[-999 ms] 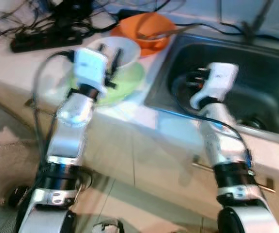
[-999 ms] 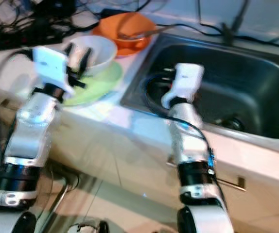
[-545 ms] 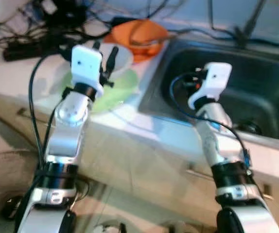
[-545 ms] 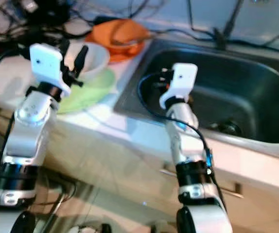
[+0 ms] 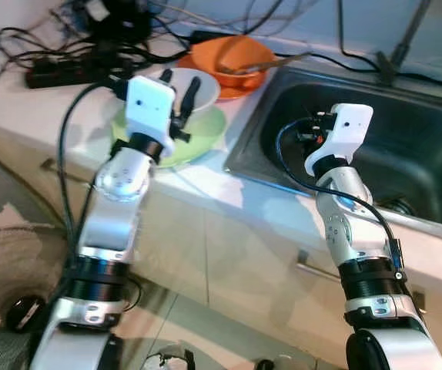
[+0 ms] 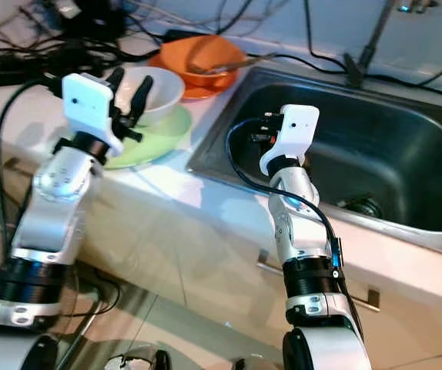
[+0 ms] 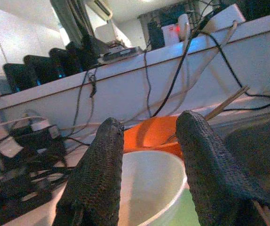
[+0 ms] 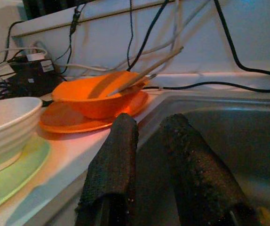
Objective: Kitchen organization
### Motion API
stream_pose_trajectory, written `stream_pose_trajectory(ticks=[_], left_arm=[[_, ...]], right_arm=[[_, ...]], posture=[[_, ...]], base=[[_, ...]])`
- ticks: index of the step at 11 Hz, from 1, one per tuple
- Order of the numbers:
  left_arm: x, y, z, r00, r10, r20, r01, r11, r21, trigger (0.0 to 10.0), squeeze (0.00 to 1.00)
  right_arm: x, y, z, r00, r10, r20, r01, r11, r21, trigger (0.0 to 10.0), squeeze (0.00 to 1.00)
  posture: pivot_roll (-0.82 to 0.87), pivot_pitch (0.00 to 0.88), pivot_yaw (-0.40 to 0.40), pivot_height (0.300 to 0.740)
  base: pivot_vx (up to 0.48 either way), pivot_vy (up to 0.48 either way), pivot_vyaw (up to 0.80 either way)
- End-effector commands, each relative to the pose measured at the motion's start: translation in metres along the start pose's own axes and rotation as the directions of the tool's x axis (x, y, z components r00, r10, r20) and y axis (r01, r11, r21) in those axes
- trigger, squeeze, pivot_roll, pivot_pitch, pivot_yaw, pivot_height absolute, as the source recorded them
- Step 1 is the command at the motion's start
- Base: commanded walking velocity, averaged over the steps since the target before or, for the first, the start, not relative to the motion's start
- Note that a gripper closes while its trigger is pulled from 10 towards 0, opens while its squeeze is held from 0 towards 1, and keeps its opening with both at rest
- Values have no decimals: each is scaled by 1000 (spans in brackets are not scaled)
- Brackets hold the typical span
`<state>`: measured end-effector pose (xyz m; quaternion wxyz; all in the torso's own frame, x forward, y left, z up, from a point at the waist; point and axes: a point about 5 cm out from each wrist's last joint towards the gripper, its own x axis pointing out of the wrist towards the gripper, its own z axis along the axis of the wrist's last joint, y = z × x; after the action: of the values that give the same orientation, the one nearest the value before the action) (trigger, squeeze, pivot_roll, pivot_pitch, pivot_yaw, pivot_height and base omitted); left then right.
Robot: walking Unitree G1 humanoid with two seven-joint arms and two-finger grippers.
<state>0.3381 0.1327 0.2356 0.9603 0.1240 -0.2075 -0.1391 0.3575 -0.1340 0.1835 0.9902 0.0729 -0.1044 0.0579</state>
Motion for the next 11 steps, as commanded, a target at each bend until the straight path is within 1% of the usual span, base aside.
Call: stream_pose_trajectory(ticks=[1,3,4,5,6,7,8,9,10,11], left_arm=[[2,2,0,1000,-16,-7,16,1000,24,10000,0],[4,16,-4,997,-54,-51,59,992,108,10000,0],[4,22,-8,993,-70,-90,83,986,145,10000,0],[4,29,-12,985,-104,-135,129,972,194,10000,0],[6,39,-10,970,-180,-164,215,947,237,10000,0],[6,44,-6,944,-272,-188,316,911,265,10000,0],[4,53,-5,891,-376,-256,445,839,314,10000,0],[1,61,-6,850,-421,-318,517,785,342,10000,0],[0,69,-3,817,-455,-354,565,753,336,10000,0],[0,72,-1,793,-479,-377,598,732,326,10000,0]], right_arm=[[1,0,4,1000,-1,15,1,1000,6,10000,0],[1,1,3,1000,0,13,0,1000,8,10000,0],[0,1,2,1000,0,12,0,1000,9,10000,0],[0,2,2,1000,3,11,-3,1000,9,10000,0],[1,2,2,1000,4,11,-4,1000,12,10000,0],[1,3,2,1000,4,13,-4,1000,15,10000,0],[1,4,2,1000,7,13,-8,1000,18,10000,0],[1,5,1,1000,8,14,-8,1000,21,10000,0],[1,5,2,1000,8,16,-8,1000,22,10000,0],[1,4,2,1000,8,17,-8,1000,23,10000,0]], posture=[[92,96,15,740],[90,95,21,740],[89,92,22,740],[91,92,23,740],[97,86,30,740],[99,85,33,740],[102,79,39,740],[103,74,41,740],[104,70,42,740],[105,67,43,740]], base=[[0,0,0],[0,0,0],[0,0,0],[0,0,0],[0,0,0],[0,0,0],[0,0,0],[0,0,0],[0,0,0],[0,0,0]])
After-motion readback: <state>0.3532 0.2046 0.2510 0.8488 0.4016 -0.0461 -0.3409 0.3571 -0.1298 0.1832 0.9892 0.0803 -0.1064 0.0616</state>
